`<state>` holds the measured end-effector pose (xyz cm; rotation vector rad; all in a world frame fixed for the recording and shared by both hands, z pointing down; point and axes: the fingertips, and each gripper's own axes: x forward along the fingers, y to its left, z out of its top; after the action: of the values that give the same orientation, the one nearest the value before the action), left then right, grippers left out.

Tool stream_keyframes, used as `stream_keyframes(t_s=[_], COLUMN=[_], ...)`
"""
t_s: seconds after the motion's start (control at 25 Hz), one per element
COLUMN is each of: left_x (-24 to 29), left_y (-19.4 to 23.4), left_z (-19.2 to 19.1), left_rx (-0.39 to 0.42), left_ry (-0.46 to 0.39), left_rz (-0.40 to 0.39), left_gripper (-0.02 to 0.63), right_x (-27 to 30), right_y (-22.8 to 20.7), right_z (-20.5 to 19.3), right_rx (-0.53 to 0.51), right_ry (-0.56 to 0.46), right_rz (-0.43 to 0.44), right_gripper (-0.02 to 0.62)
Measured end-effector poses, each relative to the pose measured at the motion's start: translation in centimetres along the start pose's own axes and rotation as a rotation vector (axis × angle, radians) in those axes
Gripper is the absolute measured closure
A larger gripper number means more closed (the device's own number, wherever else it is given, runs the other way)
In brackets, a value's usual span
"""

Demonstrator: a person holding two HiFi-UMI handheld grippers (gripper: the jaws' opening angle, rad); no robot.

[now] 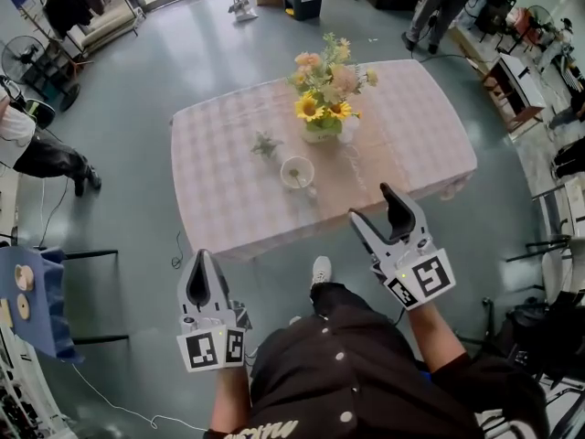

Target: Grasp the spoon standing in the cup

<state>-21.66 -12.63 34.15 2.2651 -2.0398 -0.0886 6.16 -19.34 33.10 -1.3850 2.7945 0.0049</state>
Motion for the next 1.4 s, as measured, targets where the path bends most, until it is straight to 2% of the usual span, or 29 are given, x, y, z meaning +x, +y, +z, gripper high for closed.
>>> stream_keyframes(t_s=[0.36,0.6,0.88,1.08,1.24,1.4], left_x=[7.7,11.1,12.1,13.6,14.5,14.7], left_y=[-0.6,-1.2,-0.1,0.6,1.1,1.7], left_z=[1.0,1.4,0.2,0.9,1.5,0.6], left_rx=[0.008,-0.001,-0.017,0.038,0.044,0.031], left_ry=[-0.015,-0.023,0.024,0.029,0.018,0.046], left_rz=[0.04,0.078,0.087,0.033,0.0,-0.01], left_gripper=[0.594,0.594,0.594,0.594,0.594,0.594], right_x=[5.7,8.6,10.9,12.5,13.5,13.9], right_y=[-6.1,-8.3,-8.1,-7.2,-6.1,-4.7], right_z=[0.3,-0.8,-2.6,-5.2,-6.8,-9.6], right_rx=[-0.013,-0.013,0.011,0.078,0.012,-0.059], right_ry=[0.003,0.037,0.083,0.16,0.208,0.287], right_rz=[0.046,0.109,0.142,0.14,0.165,0.21], right_gripper=[0.319,0.319,0.321,0.327,0.328,0.333])
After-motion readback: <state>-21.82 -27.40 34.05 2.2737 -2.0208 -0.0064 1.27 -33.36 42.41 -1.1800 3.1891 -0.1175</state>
